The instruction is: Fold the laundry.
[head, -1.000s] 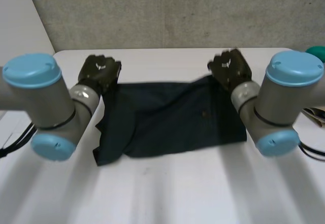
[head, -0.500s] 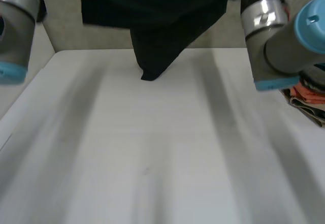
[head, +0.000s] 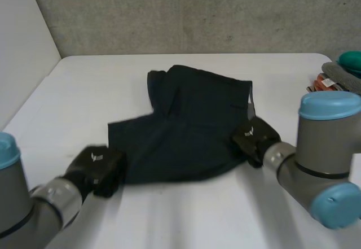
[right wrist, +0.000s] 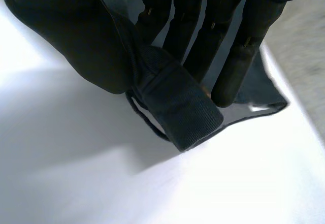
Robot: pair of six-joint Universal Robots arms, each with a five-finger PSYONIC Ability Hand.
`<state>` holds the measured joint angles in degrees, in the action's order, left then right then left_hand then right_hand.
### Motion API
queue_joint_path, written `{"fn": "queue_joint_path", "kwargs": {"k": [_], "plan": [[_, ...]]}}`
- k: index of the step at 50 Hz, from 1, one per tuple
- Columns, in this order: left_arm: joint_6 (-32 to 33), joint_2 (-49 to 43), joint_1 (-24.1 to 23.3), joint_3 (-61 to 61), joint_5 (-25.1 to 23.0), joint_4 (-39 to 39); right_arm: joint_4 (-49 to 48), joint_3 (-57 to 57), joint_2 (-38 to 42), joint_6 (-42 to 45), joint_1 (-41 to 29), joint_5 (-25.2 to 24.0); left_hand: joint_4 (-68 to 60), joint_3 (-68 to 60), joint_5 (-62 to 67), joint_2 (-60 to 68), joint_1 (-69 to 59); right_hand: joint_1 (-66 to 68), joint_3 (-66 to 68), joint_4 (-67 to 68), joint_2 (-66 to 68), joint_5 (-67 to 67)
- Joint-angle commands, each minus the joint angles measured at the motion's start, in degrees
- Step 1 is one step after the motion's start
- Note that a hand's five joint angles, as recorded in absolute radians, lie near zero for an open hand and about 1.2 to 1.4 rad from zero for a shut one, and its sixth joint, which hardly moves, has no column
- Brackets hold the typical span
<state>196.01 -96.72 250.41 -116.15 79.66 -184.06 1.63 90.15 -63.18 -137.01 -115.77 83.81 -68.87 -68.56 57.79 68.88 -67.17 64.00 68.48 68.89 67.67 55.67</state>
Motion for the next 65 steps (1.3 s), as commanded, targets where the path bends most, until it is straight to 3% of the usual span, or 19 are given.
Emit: {"fn": "queue_joint_path", "kwargs": {"k": [1, 5, 8, 12, 13, 14, 15, 16, 20, 26, 31, 34, 43, 46, 53, 57, 58, 60, 65], "plan": [[3.6, 11.7, -1.8, -2.7, -1.1, 26.3, 20.1, 8.8, -10.8, 12.5, 2.3, -2.7, -11.1, -11.4, 12.2, 11.1, -12.8, 16.0, 11.5, 11.1, 12.3, 14.3], [4.2, 15.1, -3.2, -2.4, -4.2, 34.1, 24.6, 11.6, -13.0, 20.0, 4.0, -5.2, -11.1, -11.4, 12.2, 11.1, -12.8, 16.0, 11.5, 11.1, 12.3, 14.3], [4.6, 15.1, -3.2, -1.8, -4.8, 31.6, 20.8, 11.5, -12.8, 17.9, 4.0, -7.0, -11.1, -11.4, 12.2, 11.1, -12.8, 16.0, 11.5, 11.1, 12.3, 14.3], [5.2, 12.9, -3.0, 0.8, -1.6, 25.4, 16.7, 10.5, -11.5, 13.8, 3.8, -6.2, -11.1, -11.4, 12.2, 11.1, -12.8, 16.0, 11.5, 11.1, 12.3, 14.3], [5.3, 12.1, -3.1, 1.4, -0.8, 23.9, 16.3, 10.3, -11.3, 12.9, 3.7, -5.9, -1.2, -1.5, 2.2, 1.1, -2.9, 16.0, 11.5, 11.1, 12.3, 14.3], [5.2, 11.4, -3.1, 2.2, 0.0, 22.3, 16.0, 10.0, -11.1, 12.3, 3.6, -5.6, 16.9, 16.6, -15.8, -16.9, 15.2, 16.0, 11.5, 11.1, 12.3, 14.3], [5.4, 10.0, -3.2, 3.9, 1.4, 19.1, 15.9, 10.0, -10.9, 11.8, 3.6, -5.4, 47.9, 47.6, -46.8, -47.9, 46.2, 16.0, 11.5, 11.1, 12.3, 14.3], [5.4, 9.4, -3.3, 4.8, 1.8, 17.3, 15.5, 9.9, -10.7, 10.9, 3.5, -5.2, 53.7, 53.4, -52.6, -53.7, 52.0, 16.0, 11.5, 11.1, 12.3, 14.3], [5.4, 5.3, -4.2, 9.7, 2.0, 8.1, 13.8, 10.0, -10.7, 9.5, 3.3, -5.6, 56.1, 55.8, -55.0, -56.1, 54.4, 16.0, 11.5, 11.1, 12.3, 14.3], [6.9, -5.9, -4.5, 21.5, -5.7, -1.5, 10.2, 10.6, -10.5, 8.3, 2.3, -5.4, 52.3, 52.0, -51.2, -52.3, 50.6, 16.0, 11.5, 11.1, 12.3, 14.3], [11.7, -19.5, -4.7, 37.1, -16.4, 1.5, 7.9, 10.8, -9.9, 7.0, 1.4, -5.3, 42.4, 42.1, -41.3, -42.4, 40.7, 16.0, 11.5, 11.1, 12.3, 14.3], [14.7, -25.4, -4.9, 44.1, -18.3, 3.9, 7.1, 10.8, -9.7, 6.2, 1.2, -5.3, 39.3, 39.0, -38.2, -39.3, 37.6, 16.0, 11.5, 11.1, 12.3, 14.3], [31.3, -45.6, -6.7, 66.6, -19.9, 8.6, 5.6, 10.9, -7.7, 5.2, 0.0, -4.9, 32.6, 32.3, -31.5, -32.6, 30.9, 16.0, 11.5, 11.1, 12.3, 14.3], [34.0, -50.0, -7.0, 71.3, -21.6, 9.2, 5.3, 11.3, -7.0, 5.2, -0.2, -4.8, 32.4, 32.1, -31.3, -32.4, 30.7, 16.0, 11.5, 11.1, 12.3, 14.3], [34.2, -54.3, -7.1, 75.0, -22.6, 8.7, 4.8, 11.9, -6.5, 5.3, -0.2, -4.8, 30.1, 29.8, -29.0, -30.1, 28.4, 16.0, 11.5, 11.1, 12.3, 14.3], [33.9, -55.2, -7.1, 75.0, -22.4, 6.5, 4.4, 11.9, -6.4, 5.3, 0.2, -4.8, 12.8, 12.5, -11.7, -12.8, 11.1, 16.0, 11.5, 11.1, 12.3, 14.3], [34.1, -55.2, -7.0, 74.7, -22.1, 5.1, 4.3, 11.9, -6.3, 5.4, 0.4, -4.8, 1.9, 1.6, -0.8, -1.9, 0.2, 16.0, 11.5, 11.1, 12.3, 14.3], [34.3, -54.9, -7.0, 73.8, -21.0, 3.7, 4.1, 11.8, -6.3, 5.4, 0.6, -4.8, -7.9, -8.2, 9.0, 7.9, -9.6, 16.0, 11.5, 11.1, 12.3, 14.3], [33.6, -50.2, -6.7, 68.1, -14.3, -1.6, 4.0, 11.7, -6.0, 5.5, 0.9, -4.8, -11.1, -11.4, 12.2, 11.1, -12.8, 16.0, 11.5, 11.1, 12.3, 14.3]]}}
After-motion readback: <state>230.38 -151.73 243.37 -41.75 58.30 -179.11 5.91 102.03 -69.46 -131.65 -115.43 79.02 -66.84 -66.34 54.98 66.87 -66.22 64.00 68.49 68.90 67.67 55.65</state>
